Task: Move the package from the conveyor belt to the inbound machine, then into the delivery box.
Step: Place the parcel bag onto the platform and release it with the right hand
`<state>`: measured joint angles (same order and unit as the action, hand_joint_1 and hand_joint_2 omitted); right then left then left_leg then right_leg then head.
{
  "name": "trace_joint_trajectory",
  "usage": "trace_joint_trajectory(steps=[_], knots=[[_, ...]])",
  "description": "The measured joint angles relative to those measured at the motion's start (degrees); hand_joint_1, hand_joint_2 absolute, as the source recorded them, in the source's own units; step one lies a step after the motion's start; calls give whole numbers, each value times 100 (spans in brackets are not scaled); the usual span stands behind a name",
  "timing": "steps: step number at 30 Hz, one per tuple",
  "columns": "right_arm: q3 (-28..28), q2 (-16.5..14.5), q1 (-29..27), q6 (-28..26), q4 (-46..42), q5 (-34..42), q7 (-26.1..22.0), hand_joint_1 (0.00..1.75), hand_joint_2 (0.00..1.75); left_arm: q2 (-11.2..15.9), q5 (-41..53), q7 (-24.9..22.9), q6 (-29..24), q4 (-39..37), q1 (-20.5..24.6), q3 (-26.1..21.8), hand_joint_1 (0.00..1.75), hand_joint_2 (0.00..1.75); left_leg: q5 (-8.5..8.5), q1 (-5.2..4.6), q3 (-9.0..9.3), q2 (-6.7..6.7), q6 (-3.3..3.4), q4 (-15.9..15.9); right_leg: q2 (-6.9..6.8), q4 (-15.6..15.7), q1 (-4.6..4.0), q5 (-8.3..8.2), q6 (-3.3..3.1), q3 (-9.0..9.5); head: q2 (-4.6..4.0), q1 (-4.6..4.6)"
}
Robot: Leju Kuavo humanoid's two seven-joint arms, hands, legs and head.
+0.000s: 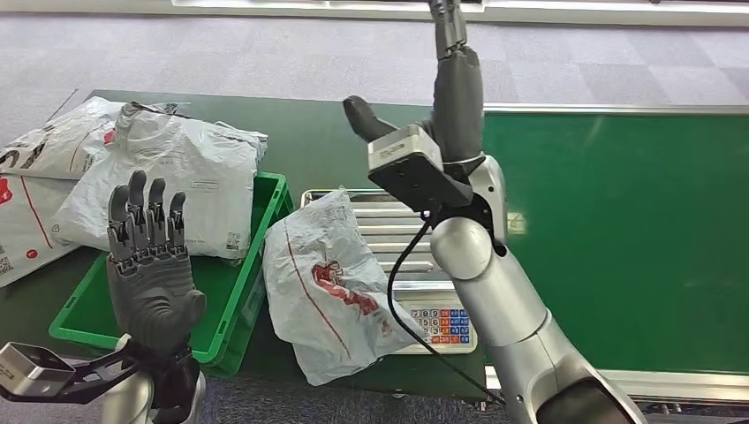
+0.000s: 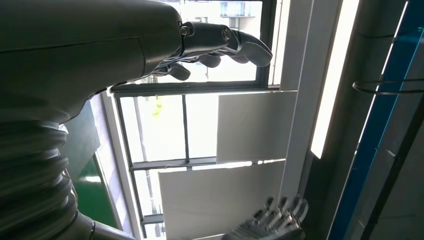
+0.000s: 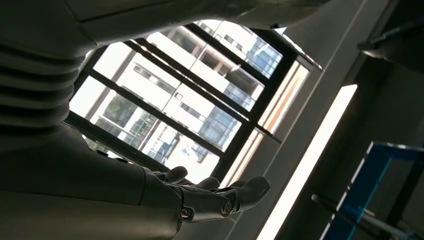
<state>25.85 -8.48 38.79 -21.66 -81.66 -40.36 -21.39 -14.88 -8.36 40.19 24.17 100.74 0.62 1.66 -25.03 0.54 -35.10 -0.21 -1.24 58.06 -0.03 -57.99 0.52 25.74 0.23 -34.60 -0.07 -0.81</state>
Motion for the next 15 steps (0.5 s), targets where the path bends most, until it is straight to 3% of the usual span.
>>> trace_joint_trajectory(steps=[6, 12, 15], knots=[[-547, 99, -688, -116, -1190, 31, -333, 0, 0, -7, 72, 0, 50, 15, -9, -34, 0, 175, 0, 1, 2, 2, 0, -1, 1, 0, -2, 0, 0, -1, 0, 0], [-748, 118, -1036, -44, -1891, -105, -331, 0, 0, -8, 132, 0, -58, 17, -5, -32, 0, 175, 0, 1, 7, 7, 0, -1, 4, 0, -2, 1, -1, 0, 0, 0], [-828, 118, -1170, -96, -2168, -227, -327, 0, 0, -1, 547, -7, -459, 17, 8, 3, 0, 175, 0, 1, 8, 9, 0, 0, 8, 0, -1, 1, -1, 0, 0, -1]])
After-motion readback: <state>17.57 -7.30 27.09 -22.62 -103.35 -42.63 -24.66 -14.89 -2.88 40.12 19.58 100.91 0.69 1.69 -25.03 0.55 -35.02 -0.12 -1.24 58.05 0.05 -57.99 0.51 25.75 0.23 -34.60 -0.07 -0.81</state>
